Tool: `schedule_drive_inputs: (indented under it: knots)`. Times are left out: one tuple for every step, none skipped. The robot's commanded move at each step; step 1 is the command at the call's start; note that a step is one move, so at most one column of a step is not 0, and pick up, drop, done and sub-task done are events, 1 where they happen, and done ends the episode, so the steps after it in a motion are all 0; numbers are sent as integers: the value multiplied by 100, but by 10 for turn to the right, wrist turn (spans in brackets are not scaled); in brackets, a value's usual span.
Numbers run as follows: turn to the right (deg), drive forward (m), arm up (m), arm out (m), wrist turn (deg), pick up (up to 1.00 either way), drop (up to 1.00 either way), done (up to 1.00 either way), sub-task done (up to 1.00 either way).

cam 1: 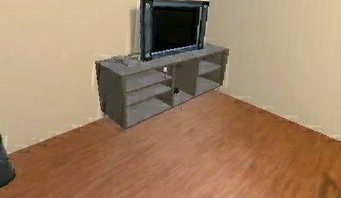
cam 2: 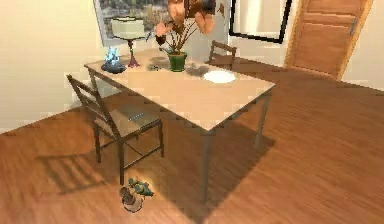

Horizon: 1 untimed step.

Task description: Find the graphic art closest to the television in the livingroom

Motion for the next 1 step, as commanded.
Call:
schedule_drive_inputs:
  knots:
    - [0,100,0,0,0,0,0,0,0]
